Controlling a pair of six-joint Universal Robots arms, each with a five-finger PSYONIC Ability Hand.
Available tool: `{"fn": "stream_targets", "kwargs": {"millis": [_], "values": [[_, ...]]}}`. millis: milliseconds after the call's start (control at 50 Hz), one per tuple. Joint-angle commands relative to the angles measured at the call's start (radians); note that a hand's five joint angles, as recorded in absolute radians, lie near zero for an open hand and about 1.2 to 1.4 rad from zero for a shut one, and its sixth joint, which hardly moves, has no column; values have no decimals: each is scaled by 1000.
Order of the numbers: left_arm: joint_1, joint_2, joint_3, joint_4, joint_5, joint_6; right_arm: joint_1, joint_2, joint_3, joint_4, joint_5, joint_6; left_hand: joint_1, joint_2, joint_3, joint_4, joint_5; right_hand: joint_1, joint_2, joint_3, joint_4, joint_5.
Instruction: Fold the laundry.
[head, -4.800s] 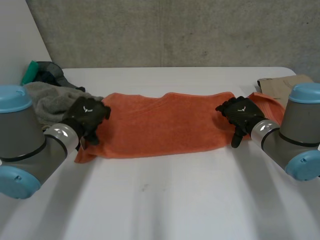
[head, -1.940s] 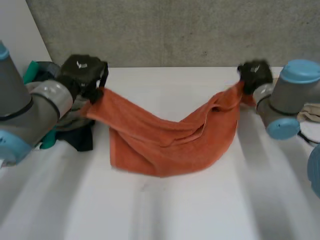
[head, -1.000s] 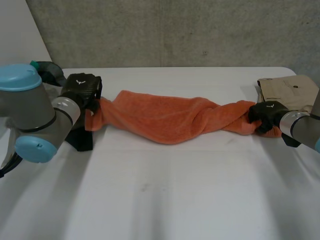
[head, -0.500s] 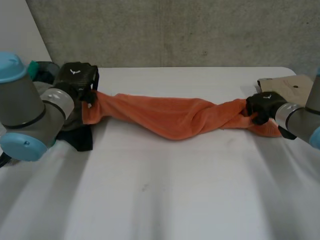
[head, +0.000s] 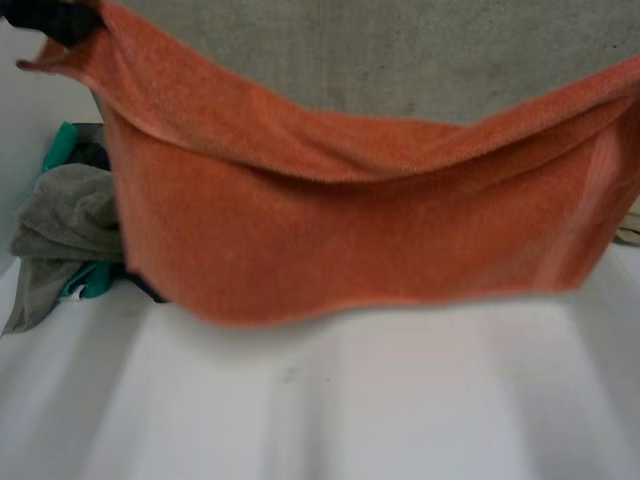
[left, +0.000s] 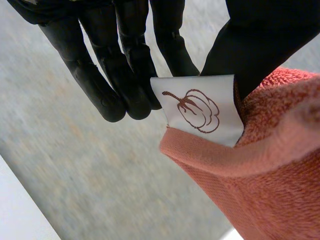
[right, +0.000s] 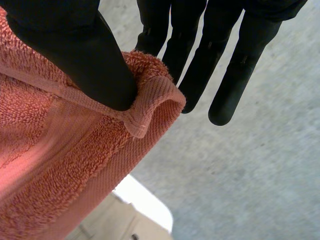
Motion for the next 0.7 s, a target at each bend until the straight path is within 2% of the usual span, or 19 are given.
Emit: {"fn": "stream_targets", "kwargs": {"millis": [20, 60, 100, 160, 200, 260, 280, 360, 440, 480, 640, 700], "values": [[-3, -258, 67, -78, -6, 64, 40, 129, 12, 40, -10, -62, 262, 198, 204, 198, 234, 280, 220, 209, 201, 219], [-8, -391, 140, -94, -10, 101, 78, 212, -9, 23, 18, -96, 262, 198, 204, 198, 234, 280, 220, 209, 201, 219], [-17, -451, 198, -101, -20, 113, 101, 256, -38, -15, 48, -98, 262, 198, 204, 198, 234, 280, 220, 209, 201, 219], [-46, -548, 355, -102, -47, 118, 150, 336, -128, -159, 140, -76, 262, 198, 204, 198, 234, 280, 220, 209, 201, 219], [-62, -568, 483, -90, -75, 106, 166, 367, -200, -304, 218, -34, 262, 198, 204, 198, 234, 280, 220, 209, 201, 219], [-66, -559, 586, -38, -121, 75, 166, 365, -244, -456, 289, 34, 262, 198, 204, 198, 234, 280, 220, 209, 201, 219], [-66, -538, 635, 22, -160, 45, 163, 350, -254, -554, 329, 77, 262, 198, 204, 198, 234, 280, 220, 209, 201, 219], [-62, -469, 641, 196, -228, -26, 155, 290, -241, -740, 384, 155, 262, 198, 204, 198, 234, 280, 220, 209, 201, 219], [-59, -419, 570, 292, -218, -54, 153, 253, -212, -765, 374, 163, 262, 198, 204, 198, 234, 280, 220, 209, 201, 219], [-57, -407, 527, 292, -202, -55, 153, 249, -198, -756, 363, 165, 262, 198, 204, 198, 234, 280, 220, 209, 201, 219], [-28, -418, 294, 292, -161, -54, 124, 244, -61, -643, 250, 174, 262, 198, 204, 198, 234, 280, 220, 209, 201, 219], [-22, -454, 208, 286, -155, -48, 117, 258, 20, -574, 179, 171, 262, 198, 204, 198, 234, 280, 220, 209, 201, 219]]}}
